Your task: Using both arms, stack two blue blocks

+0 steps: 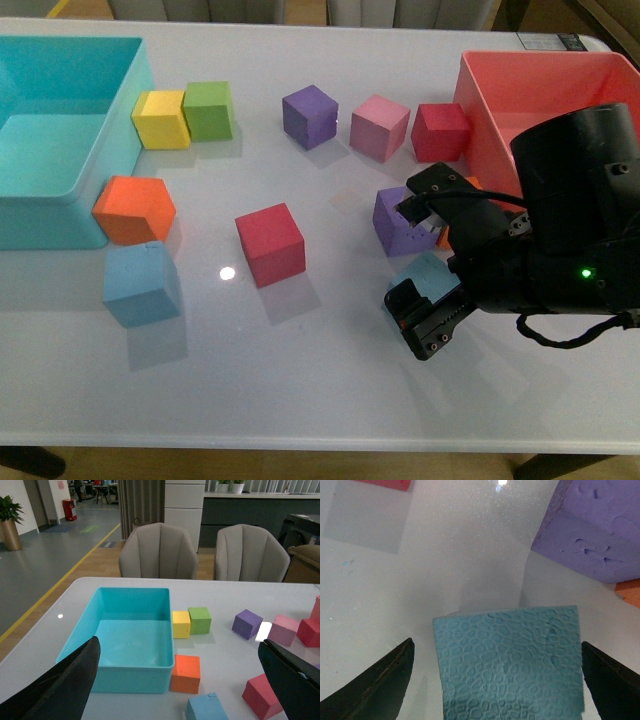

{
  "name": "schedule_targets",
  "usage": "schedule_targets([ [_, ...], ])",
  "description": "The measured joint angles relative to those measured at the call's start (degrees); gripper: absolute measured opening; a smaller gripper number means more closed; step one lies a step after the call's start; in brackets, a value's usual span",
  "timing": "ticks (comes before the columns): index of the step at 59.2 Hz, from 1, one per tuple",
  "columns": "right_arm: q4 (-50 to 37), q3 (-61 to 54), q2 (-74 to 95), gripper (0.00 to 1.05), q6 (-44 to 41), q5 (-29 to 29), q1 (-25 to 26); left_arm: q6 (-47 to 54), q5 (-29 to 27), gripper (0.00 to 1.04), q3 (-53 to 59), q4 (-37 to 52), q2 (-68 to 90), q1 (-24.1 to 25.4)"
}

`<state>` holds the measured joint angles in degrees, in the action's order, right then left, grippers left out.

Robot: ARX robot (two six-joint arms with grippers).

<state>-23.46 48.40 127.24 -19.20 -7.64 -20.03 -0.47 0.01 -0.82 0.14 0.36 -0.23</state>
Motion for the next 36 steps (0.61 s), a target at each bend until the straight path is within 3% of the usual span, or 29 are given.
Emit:
schedule_targets([
  [4, 0.4, 1.0, 1.5, 0.96, -0.2, 0.8, -0.3, 0.0, 0.0, 0.96, 0.0, 0.0, 0.0, 0.0],
  [22, 0.7, -0.1, 0.7, 0.52, -2.0, -0.6, -0.1, 0.0, 0.0, 0.96, 0.0, 0.0, 0.0, 0.0],
  [36, 5.2, 1.1, -10.8, 0.44, -1.4, -5.3, -0.2, 0.0, 0.0, 0.96, 0.0, 0.0, 0.0, 0.0],
])
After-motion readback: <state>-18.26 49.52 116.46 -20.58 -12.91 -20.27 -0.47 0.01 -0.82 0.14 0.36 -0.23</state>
